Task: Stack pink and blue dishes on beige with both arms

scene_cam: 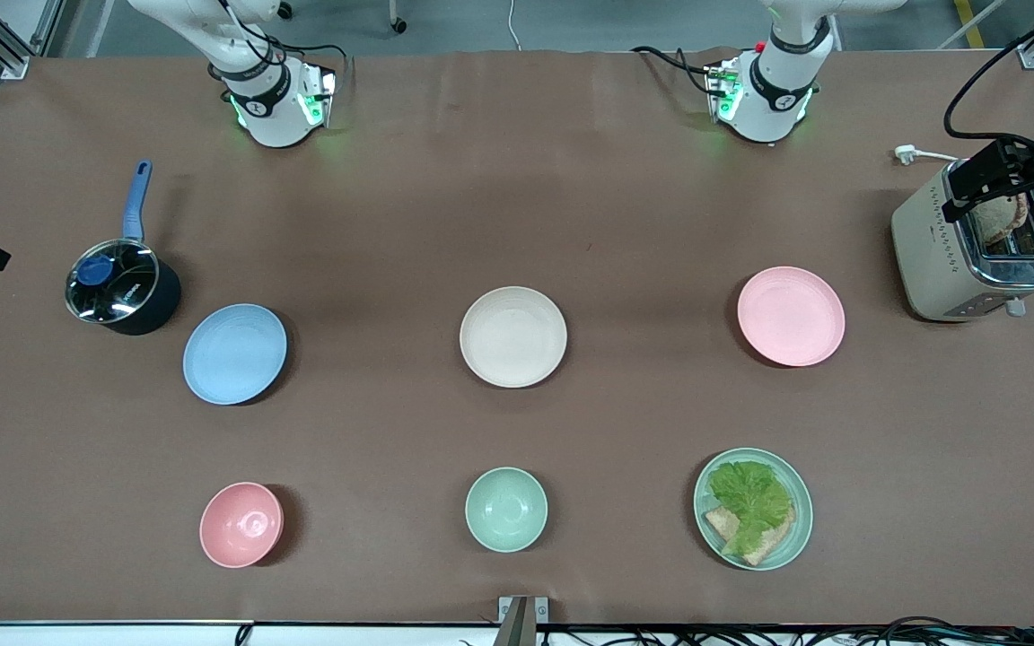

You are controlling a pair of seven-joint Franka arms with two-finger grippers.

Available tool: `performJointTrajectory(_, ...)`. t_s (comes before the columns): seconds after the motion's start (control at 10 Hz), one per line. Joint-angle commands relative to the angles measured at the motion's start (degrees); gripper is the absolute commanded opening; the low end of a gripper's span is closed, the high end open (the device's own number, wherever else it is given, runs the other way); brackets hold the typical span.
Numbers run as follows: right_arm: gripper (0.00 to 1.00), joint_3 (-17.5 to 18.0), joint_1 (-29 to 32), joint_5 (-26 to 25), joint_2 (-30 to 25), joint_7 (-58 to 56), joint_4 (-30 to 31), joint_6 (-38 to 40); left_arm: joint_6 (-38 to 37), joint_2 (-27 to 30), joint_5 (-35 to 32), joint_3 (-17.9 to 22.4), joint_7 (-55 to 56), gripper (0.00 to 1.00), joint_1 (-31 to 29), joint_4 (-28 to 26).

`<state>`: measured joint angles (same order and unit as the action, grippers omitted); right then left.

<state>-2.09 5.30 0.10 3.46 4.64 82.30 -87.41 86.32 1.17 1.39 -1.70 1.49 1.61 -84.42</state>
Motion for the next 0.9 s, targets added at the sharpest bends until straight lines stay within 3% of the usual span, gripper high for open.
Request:
performJointTrajectory(0.0, 1.0, -2.38, -3.16, -0.36, -4.24, -0.24, 4.79, -1.1, 0.51, 0.06, -0.16, -0.23, 0.53, 1.0, -0.03, -2.06)
performJointTrajectory(0.5, 1.0, -2.3, -3.1, -0.36, -2.68, -1.64, 2.96, 0.58, 0.16, -0.21, 0.01, 0.38, 1.94, 1.0, 0.41, -3.28)
performJointTrajectory(0.7, 1.0, -2.22, -3.19, 0.86, 0.13, -1.73, 5.04, -3.79, 3.56, -0.03, 0.8, 2.91, -0.33, 0.96, 0.41, -8.97)
performJointTrajectory(0.8, 1.0, -2.22, -3.01, 1.56, 0.58, -3.39, 10.46, -8.95, 8.2, 0.4, 0.98, 4.06, -3.04, 0.97, 0.15, -14.4)
